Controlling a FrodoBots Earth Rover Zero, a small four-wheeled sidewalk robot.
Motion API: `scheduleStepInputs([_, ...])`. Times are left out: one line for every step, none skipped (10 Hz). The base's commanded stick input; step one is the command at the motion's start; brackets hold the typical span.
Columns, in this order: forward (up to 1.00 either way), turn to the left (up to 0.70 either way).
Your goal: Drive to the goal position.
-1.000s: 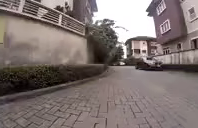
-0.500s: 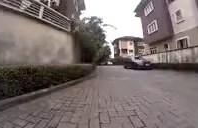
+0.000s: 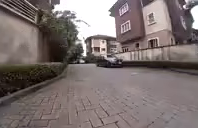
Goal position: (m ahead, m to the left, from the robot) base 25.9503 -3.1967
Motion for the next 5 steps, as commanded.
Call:
scheduleStepInputs([0.7,0.0])
scheduleStepInputs([0.7,0.0])
scheduleStepInputs([0.7,0.0])
scheduleStepInputs([0.7,0.0])
scheduleStepInputs([0.7,0.0])
